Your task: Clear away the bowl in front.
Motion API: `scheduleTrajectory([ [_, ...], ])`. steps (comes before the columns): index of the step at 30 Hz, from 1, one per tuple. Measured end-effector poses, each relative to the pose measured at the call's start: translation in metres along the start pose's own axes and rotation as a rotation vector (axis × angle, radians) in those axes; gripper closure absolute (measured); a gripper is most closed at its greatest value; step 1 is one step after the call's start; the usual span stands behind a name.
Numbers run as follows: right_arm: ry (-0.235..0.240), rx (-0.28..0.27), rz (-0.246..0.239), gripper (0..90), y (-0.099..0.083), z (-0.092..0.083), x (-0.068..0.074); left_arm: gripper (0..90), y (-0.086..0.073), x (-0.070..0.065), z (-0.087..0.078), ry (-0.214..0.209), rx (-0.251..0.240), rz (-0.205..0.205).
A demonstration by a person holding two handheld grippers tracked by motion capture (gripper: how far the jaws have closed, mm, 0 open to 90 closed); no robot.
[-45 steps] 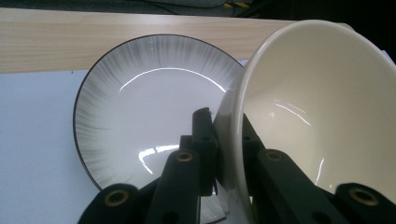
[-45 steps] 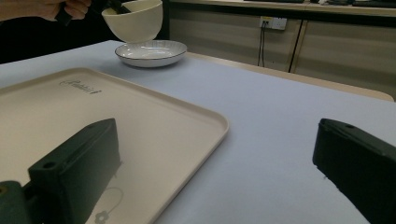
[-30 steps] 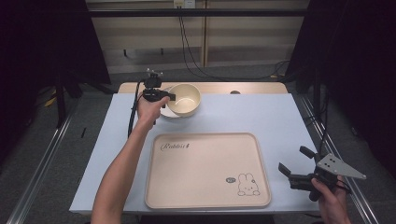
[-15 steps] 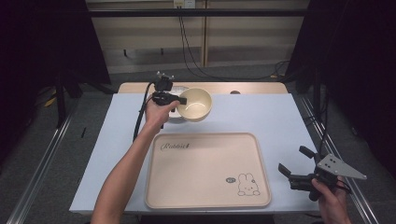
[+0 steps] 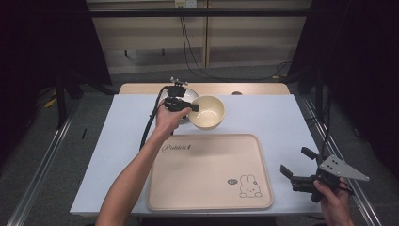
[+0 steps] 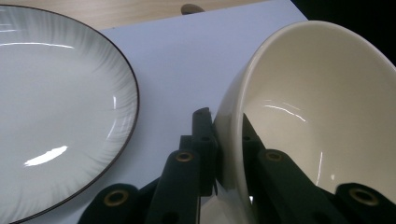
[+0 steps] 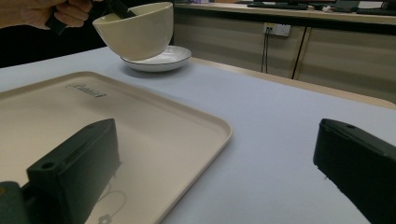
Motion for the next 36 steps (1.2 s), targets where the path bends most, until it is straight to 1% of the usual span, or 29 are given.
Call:
scheduleTrajectory([
  [1,0.0,0.0,0.0,0.1,0.0,0.0,0.0,83.5,0.0,0.0,0.0,0.0,0.0,0.0],
  [2,0.002,0.001,-0.001,0.1,0.0,0.0,0.0,83.5,0.0,-0.003,0.002,-0.001,-0.006,-0.012],
  [3,0.007,0.001,-0.004,0.1,0.0,0.0,0.001,83.5,-0.001,-0.006,0.004,-0.011,0.001,-0.005],
  [6,0.003,-0.001,-0.009,0.1,0.0,0.001,0.0,83.5,-0.003,-0.011,0.008,-0.013,0.001,-0.004],
  [7,0.003,-0.001,-0.009,0.1,0.0,0.001,0.0,83.5,-0.003,-0.011,0.008,-0.013,0.001,-0.004],
  [8,0.009,0.002,-0.007,0.1,-0.001,0.001,0.001,83.5,-0.004,-0.014,0.009,-0.018,0.011,-0.001],
  [11,0.01,0.001,-0.006,0.1,-0.001,0.001,0.001,83.4,-0.006,-0.021,0.013,-0.027,0.018,0.002],
  [12,0.01,0.001,-0.006,0.1,-0.001,0.001,0.001,83.5,-0.006,-0.021,0.013,-0.027,0.018,0.002],
  [15,0.012,0.003,-0.005,0.1,-0.001,0.001,0.001,83.5,-0.008,-0.028,0.018,-0.029,0.033,0.019],
  [17,0.014,0.004,-0.001,0.1,-0.001,0.002,0.002,83.4,-0.008,-0.033,0.02,-0.041,0.043,0.026],
  [19,0.016,0.006,0.0,0.1,-0.001,0.001,0.002,83.5,-0.008,-0.04,0.026,-0.059,0.04,0.02],
  [20,0.016,0.006,0.0,0.1,-0.001,0.001,0.002,83.5,-0.008,-0.04,0.026,-0.059,0.04,0.02],
  [21,0.015,0.003,0.0,0.1,-0.001,0.002,0.002,83.5,-0.008,-0.041,0.028,-0.054,0.047,0.034],
  [22,0.012,0.0,-0.005,0.1,-0.001,0.002,0.001,83.5,-0.008,-0.043,0.03,-0.048,0.046,0.033],
  [25,0.011,0.0,-0.004,0.1,-0.001,0.002,0.001,83.4,-0.009,-0.05,0.033,-0.062,0.065,0.054],
  [26,0.013,-0.001,-0.005,0.1,-0.001,0.002,0.001,83.4,-0.009,-0.053,0.035,-0.066,0.059,0.049],
  [28,0.013,-0.002,-0.006,0.1,-0.001,0.001,0.001,83.5,-0.009,-0.057,0.039,-0.072,0.066,0.052],
  [29,0.01,-0.002,-0.009,0.1,0.0,0.001,0.001,83.4,-0.01,-0.059,0.041,-0.07,0.069,0.057],
  [30,0.01,-0.002,-0.009,0.1,0.0,0.001,0.001,83.4,-0.011,-0.06,0.042,-0.072,0.083,0.073],
  [31,0.007,-0.006,-0.008,0.1,0.0,0.001,0.0,83.5,-0.011,-0.063,0.045,-0.072,0.079,0.066],
  [32,0.007,-0.006,-0.008,0.1,0.0,0.001,0.0,83.5,-0.011,-0.065,0.046,-0.075,0.087,0.073],
  [33,0.01,-0.003,-0.005,0.1,0.0,0.001,0.001,83.4,-0.011,-0.068,0.049,-0.087,0.082,0.07],
  [34,0.012,-0.002,-0.006,0.1,0.0,0.001,0.001,83.4,-0.011,-0.068,0.049,-0.089,0.091,0.081],
  [35,0.011,-0.001,-0.005,0.1,0.0,0.001,0.001,83.5,-0.01,-0.074,0.053,-0.099,0.079,0.065],
  [36,0.011,-0.001,-0.005,0.1,0.0,0.001,0.001,83.5,-0.01,-0.074,0.053,-0.099,0.079,0.065],
])
Point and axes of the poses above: each handheld gripper's, and its own axes: z roughly forward along the jaws, y roughly out of its top, x roughly to its left, the point moved 8 cm from there along z, roughly forward along the jaws, and after that the axes turned 6 degrees about -x, right-handed, at the moved point
